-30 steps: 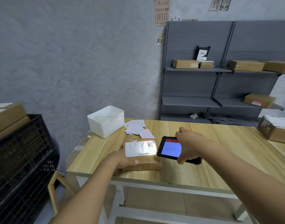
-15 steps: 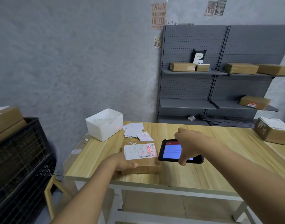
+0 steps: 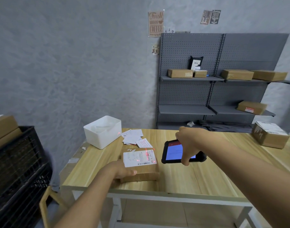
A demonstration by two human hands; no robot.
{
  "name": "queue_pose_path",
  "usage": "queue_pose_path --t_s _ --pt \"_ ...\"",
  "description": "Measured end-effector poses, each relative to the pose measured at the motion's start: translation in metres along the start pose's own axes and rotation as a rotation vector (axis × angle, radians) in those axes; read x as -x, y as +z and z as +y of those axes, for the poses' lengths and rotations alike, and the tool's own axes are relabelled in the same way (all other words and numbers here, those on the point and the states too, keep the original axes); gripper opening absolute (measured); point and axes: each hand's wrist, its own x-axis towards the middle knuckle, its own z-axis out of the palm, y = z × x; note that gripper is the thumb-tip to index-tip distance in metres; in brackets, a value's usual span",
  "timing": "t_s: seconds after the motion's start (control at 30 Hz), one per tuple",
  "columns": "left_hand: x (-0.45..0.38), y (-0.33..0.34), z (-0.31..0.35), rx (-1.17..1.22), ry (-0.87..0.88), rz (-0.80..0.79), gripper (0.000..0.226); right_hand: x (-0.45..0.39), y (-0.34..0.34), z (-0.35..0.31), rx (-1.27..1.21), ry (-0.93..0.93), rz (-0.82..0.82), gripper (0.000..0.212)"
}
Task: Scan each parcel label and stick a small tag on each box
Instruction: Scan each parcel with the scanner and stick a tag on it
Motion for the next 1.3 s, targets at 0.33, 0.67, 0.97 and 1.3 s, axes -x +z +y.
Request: queue_pose_path --t_s 0.33,0.67,0.97,1.3 --pt "0.002 0.002 -0.003 0.061 -0.06 0.019 0.082 0.006 -0.006 0.0 -0.001 -0.041 -0.008 0.061" --pt "0.003 0.001 -0.003 0.02 -0.056 0.038 0.079 0.002 0.003 0.001 -0.034 -0.024 0.011 0.06" --pt "0.003 -0.002 0.0 0.021 -0.018 -0.018 0.076 -0.003 0.016 0.012 -0.099 -0.04 -0.024 0.063" --pt "0.005 -0.003 0.001 0.023 -0.039 0.004 0.074 -0.006 0.007 0.006 -0.016 -0.042 0.018 0.064"
